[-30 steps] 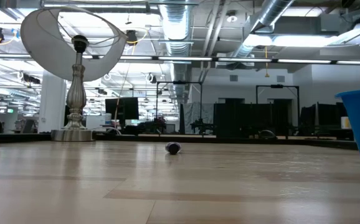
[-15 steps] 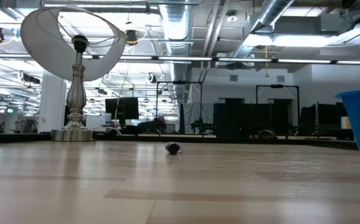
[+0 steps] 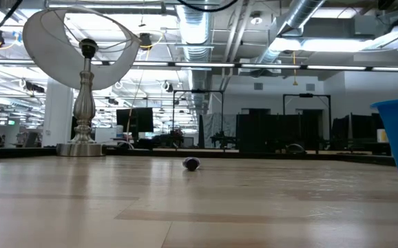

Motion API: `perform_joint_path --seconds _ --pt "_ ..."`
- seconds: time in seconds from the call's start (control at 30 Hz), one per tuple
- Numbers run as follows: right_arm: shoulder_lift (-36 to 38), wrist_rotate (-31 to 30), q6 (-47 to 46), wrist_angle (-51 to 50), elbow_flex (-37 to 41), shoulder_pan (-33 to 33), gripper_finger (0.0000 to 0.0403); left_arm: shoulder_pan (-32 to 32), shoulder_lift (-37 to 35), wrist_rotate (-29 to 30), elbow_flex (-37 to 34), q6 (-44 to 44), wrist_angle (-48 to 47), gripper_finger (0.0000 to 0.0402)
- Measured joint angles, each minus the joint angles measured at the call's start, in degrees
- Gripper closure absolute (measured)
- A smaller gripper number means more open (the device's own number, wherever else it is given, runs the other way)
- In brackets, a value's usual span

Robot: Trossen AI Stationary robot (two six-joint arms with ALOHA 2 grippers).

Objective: Pick & Place Nail Polish
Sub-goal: Put the white nail polish into the blue bin

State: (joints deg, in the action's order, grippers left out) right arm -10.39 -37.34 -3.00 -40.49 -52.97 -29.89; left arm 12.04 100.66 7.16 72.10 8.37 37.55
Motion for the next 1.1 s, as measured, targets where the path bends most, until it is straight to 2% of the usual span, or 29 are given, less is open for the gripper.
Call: perform_joint_path --seconds 0.13,0.53,0.87,1.1 --pt "0.0 0.0 0.0 -0.8 0.0 0.0 0.0403 3.0 2.8 1.8 0.2 0.1 4.9 0.0344" --pt "0.0 0.5 -3.9 -4.2 0.0 0.0 0.0403 14.0 11.5 15.3 0.7 1.0 5.3 0.0346" --pt "0.0 1.5 -4.6 -4.9 0.0 0.0 0.0403 14.8 22.5 15.4 10.5 2.9 0.4 0.0347" --pt "0.0 1.5 -4.6 -5.9 0.0 0.0 0.0403 14.4 24.9 14.4 11.6 4.6 -2.7 0.0347"
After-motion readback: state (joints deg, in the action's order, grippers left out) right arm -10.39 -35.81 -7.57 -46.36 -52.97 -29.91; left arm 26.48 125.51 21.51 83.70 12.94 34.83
